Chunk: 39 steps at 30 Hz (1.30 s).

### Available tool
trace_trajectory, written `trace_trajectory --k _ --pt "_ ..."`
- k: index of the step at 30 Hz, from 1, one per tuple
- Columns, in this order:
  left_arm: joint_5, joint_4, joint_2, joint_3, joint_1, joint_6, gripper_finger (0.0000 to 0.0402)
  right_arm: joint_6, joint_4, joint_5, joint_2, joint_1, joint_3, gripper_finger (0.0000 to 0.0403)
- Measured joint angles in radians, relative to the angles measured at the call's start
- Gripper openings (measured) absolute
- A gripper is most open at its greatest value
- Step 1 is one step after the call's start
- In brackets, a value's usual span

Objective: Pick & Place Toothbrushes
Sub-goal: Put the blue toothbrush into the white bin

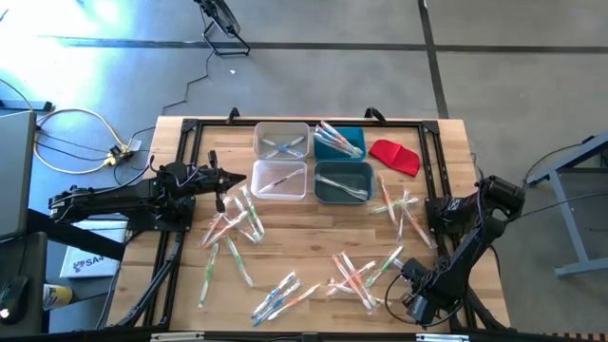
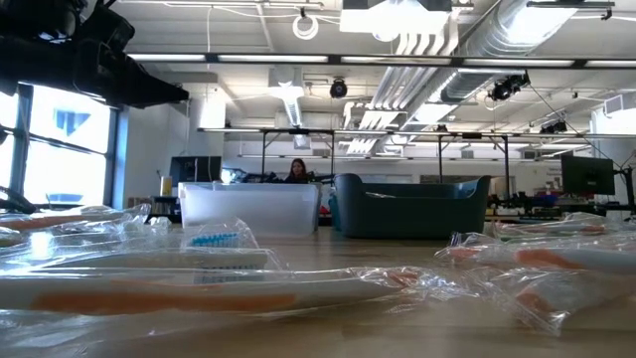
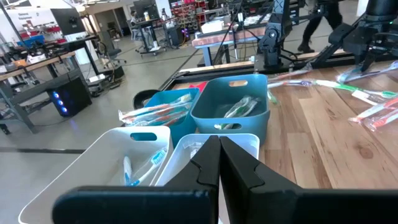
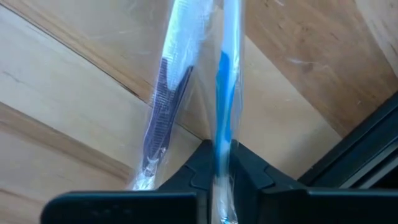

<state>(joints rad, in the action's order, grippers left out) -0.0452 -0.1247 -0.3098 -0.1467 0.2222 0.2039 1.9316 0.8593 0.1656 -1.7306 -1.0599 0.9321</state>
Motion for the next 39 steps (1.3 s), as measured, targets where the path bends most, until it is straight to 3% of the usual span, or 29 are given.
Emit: trace_trajectory --k 9,20,29,35,39 --pt "0.000 0.000 0.000 0.000 0.000 0.000 0.0001 -0.024 0.028 0.033 0.020 0.001 -0.003 0.0019" --pt "0.000 -0.008 0.000 0.000 0.000 0.000 0.0001 -0.017 0.207 -0.002 0.206 0.075 -0.002 0.0019" --pt "0.000 -0.008 0.000 0.000 0.000 0.001 0.0001 -0.046 0.298 -0.251 0.348 0.178 -0.002 0.0020" --pt "0.000 -0.016 0.000 0.000 0.000 0.014 0.0001 -0.213 0.302 -0.553 0.383 0.290 -0.001 0.0020" --pt "-0.002 -0.034 0.000 0.000 0.000 0.027 0.0001 -0.368 0.300 -0.669 0.384 0.379 0.000 0.0020"
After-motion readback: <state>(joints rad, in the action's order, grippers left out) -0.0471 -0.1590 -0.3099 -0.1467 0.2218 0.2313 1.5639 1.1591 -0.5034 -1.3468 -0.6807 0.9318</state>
